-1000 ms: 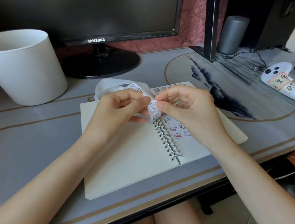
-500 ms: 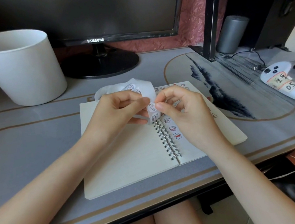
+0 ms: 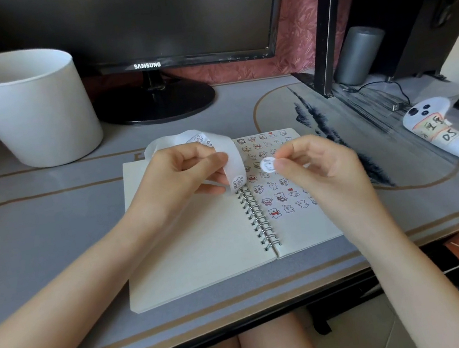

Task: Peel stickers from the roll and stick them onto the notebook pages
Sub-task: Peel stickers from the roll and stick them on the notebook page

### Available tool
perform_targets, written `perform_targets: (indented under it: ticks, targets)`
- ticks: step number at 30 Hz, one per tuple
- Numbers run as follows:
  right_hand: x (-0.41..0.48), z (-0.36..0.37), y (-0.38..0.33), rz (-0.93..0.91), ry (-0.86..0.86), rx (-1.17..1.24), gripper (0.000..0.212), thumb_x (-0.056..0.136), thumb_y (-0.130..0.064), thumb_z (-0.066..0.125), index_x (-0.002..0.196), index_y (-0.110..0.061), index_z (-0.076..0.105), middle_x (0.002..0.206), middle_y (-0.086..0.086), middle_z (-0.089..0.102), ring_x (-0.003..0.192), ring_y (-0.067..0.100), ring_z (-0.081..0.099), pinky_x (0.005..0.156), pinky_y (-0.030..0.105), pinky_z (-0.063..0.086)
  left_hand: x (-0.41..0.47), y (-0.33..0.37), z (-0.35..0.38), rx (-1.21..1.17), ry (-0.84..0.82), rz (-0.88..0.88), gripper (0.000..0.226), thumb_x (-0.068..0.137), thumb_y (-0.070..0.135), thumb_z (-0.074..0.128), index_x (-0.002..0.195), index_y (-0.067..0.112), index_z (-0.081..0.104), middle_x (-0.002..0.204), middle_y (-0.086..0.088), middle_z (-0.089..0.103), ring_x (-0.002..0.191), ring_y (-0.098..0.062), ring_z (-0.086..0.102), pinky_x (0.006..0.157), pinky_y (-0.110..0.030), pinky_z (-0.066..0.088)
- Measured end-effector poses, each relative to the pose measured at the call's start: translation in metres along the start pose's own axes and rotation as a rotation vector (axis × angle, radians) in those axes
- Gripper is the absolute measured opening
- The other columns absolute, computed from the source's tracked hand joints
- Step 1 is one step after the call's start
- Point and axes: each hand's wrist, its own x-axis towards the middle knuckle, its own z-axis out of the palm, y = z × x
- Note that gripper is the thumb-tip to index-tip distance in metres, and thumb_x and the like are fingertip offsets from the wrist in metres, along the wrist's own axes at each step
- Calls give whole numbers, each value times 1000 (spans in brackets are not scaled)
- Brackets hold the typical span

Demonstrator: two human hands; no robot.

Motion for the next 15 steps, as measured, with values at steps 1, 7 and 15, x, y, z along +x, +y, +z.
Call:
perform_targets:
  ticks: [1, 7, 15]
  targets:
    - [0, -7, 2, 45, 16, 2, 13, 82, -7, 68, 80, -20, 67, 78, -10, 67, 75, 6, 58, 72, 20, 47, 0, 0, 0, 1, 0, 0, 18, 89, 8, 60, 84, -9, 65, 72, -12, 69, 62, -12, 66, 67, -24, 58]
    - [-3, -50, 18, 254, 109, -40, 10, 80, -5, 71, 76, -14, 68, 60, -11, 64, 52, -4, 51, 49, 5, 37, 1, -1, 0, -8, 4, -3, 17, 89, 8, 60, 82, -7, 65, 73, -14, 68, 63, -12, 66, 67, -24, 58]
    - [-9, -77, 30, 367, 65, -143, 1, 83, -5, 68, 81, -5, 68, 43, -11, 52, 38, 1, 38, 42, 9, 29, 2, -3, 0, -9, 18, -10, 15, 89, 7, 60, 78, -2, 65, 67, -8, 69, 62, -12, 66, 66, -24, 58]
